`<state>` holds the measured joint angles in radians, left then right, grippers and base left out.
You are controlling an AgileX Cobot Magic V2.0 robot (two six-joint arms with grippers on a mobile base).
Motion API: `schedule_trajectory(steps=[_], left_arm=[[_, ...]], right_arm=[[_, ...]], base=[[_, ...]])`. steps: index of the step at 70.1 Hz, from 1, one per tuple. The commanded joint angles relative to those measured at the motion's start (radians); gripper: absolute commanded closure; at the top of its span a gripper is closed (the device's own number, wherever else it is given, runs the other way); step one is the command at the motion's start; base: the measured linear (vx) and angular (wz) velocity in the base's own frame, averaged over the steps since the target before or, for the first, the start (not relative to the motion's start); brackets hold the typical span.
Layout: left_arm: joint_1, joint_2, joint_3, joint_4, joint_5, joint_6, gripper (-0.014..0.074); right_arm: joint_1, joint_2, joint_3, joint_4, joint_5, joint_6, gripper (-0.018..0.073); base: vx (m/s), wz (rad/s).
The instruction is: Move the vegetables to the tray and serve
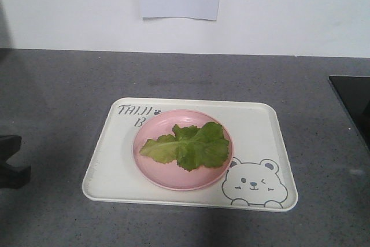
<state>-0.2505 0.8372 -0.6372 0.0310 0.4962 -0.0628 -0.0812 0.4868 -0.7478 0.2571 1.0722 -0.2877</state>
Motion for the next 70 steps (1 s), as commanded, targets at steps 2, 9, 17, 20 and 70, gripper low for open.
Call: schedule_trajectory(steps=[2,9,17,20,70], left_arm=[[-0.005,-0.006,-0.026,-0.001,-0.07,-0.01,0.0603],[-0.005,-0.006,-0.026,-0.001,-0.07,-0.01,0.0603],[-0.005,-0.006,-0.026,-0.001,-0.07,-0.01,0.0603],[-0.005,-0.006,-0.026,-0.001,-0.07,-0.01,0.0603],[0.148,-0.565,0.316,-0.003,-0.117,-0.033,0.0603]], right_arm=[[0.0,0.009,-0.021,0.014,-0.04,-0.001,0.0569],[0.0,0.009,-0.021,0.014,-0.037,-0.001,0.0569],[0.0,0.009,-0.021,0.014,-0.036,-0.001,0.0569],[0.0,0.009,-0.021,0.014,-0.036,-0.001,0.0569],[0.0,0.008,-0.021,0.02,-0.023,-0.001,0.0569]], base=[[0.0,0.0],[0.0,0.0],[0.0,0.0],[0.0,0.0],[0.0,0.0]])
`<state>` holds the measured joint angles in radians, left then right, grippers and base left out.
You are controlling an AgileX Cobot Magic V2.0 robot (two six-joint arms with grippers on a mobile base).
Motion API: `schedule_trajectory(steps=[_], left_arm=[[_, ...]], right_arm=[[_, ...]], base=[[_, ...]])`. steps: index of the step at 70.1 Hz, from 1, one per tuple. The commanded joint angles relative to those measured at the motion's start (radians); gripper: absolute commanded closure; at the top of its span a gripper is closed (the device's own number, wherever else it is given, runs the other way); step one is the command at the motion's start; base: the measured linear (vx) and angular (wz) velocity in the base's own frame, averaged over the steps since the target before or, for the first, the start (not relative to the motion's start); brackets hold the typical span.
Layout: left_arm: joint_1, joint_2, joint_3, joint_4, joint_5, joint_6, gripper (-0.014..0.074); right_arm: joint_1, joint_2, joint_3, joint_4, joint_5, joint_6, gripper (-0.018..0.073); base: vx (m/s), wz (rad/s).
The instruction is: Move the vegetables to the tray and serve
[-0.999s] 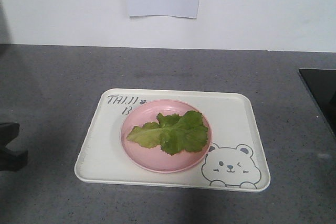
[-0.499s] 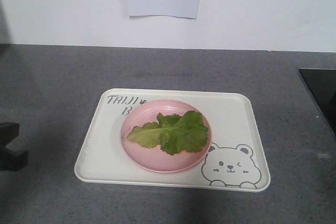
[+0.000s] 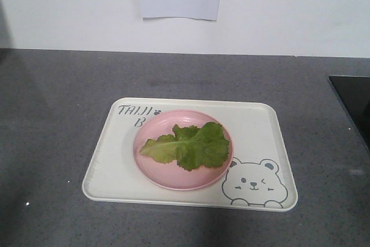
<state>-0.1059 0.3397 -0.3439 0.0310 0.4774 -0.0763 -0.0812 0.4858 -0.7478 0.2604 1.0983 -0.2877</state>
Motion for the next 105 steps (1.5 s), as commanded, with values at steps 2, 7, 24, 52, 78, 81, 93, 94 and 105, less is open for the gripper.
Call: schedule_trajectory(steps=[2,7,24,52,78,81,93,94,105], left_arm=[[0.003,-0.089,0.037,-0.003,-0.109,-0.02,0.0603],[0.003,-0.129,0.077,-0.003,-0.15,-0.026,0.0603],[0.058,-0.34,0.274,-0.074,-0.244,-0.026,0.0603],[0.049,-0.366,0.397,-0.051,-0.419,-0.018,0.0603],[0.049,-0.366,0.397,-0.048,-0.412,-0.018,0.0603],[0.049,-0.366,0.397,-0.048,-0.412,-0.018,0.0603],[0.049,-0.366,0.397,-0.048,-0.412,-0.018,0.0603],[0.049,-0.366,0.397,-0.048,-0.412,-0.018,0.0603],[0.05,-0.366,0.397,-0.048,-0.412,-0.018,0.0603]], right_arm=[[0.0,0.009,-0.021,0.016,-0.049,-0.001,0.0569],[0.0,0.009,-0.021,0.016,-0.049,-0.001,0.0569],[0.0,0.009,-0.021,0.017,-0.048,-0.001,0.0569],[0.0,0.009,-0.021,0.017,-0.037,-0.001,0.0569],[0.0,0.009,-0.021,0.017,-0.037,-0.001,0.0569],[0.0,0.009,-0.021,0.017,-0.037,-0.001,0.0569],[0.0,0.009,-0.021,0.017,-0.037,-0.001,0.0569],[0.0,0.009,-0.021,0.017,-0.037,-0.001,0.0569],[0.0,0.009,-0.021,0.017,-0.037,-0.001,0.0569]], base=[[0.0,0.0],[0.0,0.0],[0.0,0.0],[0.0,0.0],[0.0,0.0],[0.0,0.0],[0.0,0.0],[0.0,0.0],[0.0,0.0]])
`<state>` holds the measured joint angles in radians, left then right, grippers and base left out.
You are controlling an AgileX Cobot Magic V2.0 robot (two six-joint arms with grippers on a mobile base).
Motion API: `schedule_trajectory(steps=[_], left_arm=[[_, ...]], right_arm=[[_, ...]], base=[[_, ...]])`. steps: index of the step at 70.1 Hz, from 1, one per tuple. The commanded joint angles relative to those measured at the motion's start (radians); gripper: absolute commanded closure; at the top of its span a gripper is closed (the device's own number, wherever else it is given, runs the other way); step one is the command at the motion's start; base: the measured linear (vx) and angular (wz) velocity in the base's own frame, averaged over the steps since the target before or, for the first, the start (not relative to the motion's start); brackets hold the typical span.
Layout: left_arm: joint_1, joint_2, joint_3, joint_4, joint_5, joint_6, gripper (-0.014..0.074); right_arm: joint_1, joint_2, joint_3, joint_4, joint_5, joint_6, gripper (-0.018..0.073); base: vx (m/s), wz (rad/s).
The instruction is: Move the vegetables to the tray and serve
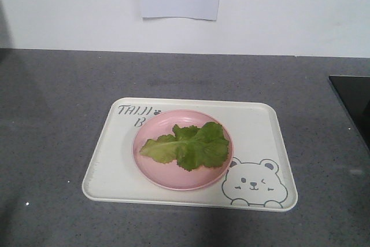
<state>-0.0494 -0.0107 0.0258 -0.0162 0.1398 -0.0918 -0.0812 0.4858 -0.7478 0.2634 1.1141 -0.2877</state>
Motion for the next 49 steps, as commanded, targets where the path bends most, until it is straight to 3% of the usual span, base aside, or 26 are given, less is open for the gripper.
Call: schedule_trajectory(steps=[1,19,36,49], left_arm=[[-0.007,-0.015,0.027,-0.001,-0.075,-0.002,0.0603],[-0.007,-0.015,0.027,-0.001,-0.075,-0.002,0.0603],[-0.007,-0.015,0.027,-0.001,-0.075,-0.002,0.0603],[-0.007,-0.015,0.027,-0.001,-0.075,-0.002,0.0603]], right_arm=[[0.0,0.009,-0.021,0.014,-0.053,-0.001,0.0569],[-0.002,-0.004,-0.012,0.006,-0.081,-0.012,0.0569],[-0.002,-0.303,0.314,0.015,-0.602,-0.015,0.0569],[-0.002,-0.452,0.525,0.006,-0.855,-0.015,0.0567]], base=[[0.0,0.0],[0.0,0.0],[0.0,0.0],[0.0,0.0]])
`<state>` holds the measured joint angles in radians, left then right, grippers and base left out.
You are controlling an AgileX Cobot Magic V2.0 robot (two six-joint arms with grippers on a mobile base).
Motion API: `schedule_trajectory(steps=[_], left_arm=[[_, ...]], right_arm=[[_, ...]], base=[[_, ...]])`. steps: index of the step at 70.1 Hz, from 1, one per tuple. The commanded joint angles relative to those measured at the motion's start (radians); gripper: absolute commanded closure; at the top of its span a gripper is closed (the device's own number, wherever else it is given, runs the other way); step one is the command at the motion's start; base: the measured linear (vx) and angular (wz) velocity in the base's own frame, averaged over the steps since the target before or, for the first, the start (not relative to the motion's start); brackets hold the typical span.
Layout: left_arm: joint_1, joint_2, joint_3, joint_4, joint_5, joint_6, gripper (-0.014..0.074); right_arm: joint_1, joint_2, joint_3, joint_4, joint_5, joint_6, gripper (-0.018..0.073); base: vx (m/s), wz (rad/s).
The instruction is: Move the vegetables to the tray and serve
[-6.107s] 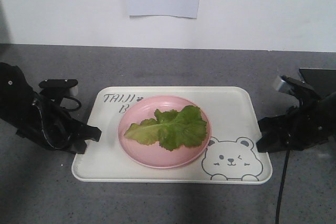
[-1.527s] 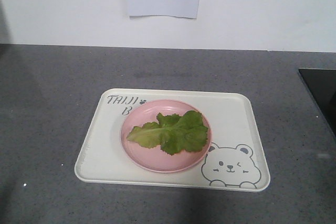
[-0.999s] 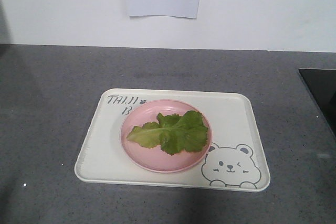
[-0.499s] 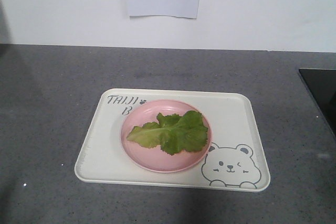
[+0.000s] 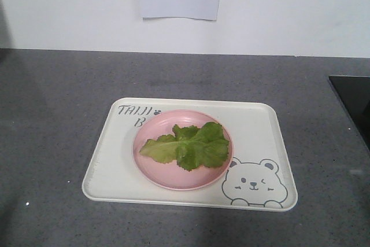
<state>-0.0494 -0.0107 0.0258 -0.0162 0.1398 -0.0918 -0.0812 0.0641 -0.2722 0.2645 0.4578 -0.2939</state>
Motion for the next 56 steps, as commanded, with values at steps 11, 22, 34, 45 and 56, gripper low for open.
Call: schedule_trajectory(steps=[11,22,34,45,56], left_arm=[[-0.007,-0.015,0.027,-0.001,-0.075,-0.002,0.0603],[-0.007,-0.015,0.027,-0.001,-0.075,-0.002,0.0603],[-0.007,-0.015,0.027,-0.001,-0.075,-0.002,0.0602],[-0.007,-0.015,0.027,-0.001,-0.075,-0.002,0.0603],[-0.007,-0.015,0.027,-0.001,-0.075,-0.002,0.0603]], right_arm=[[-0.002,-0.046,0.183,-0.056,-0.369,0.072,0.0566],[-0.001,-0.085,0.3,-0.247,-0.493,0.327,0.0565],[-0.001,-0.085,0.317,-0.256,-0.458,0.335,0.0565],[-0.001,-0.086,0.317,-0.256,-0.451,0.283,0.0565],[-0.001,-0.086,0.317,-0.256,-0.446,0.274,0.0565]], base=[[0.0,0.0],[0.0,0.0],[0.0,0.0],[0.0,0.0],[0.0,0.0]])
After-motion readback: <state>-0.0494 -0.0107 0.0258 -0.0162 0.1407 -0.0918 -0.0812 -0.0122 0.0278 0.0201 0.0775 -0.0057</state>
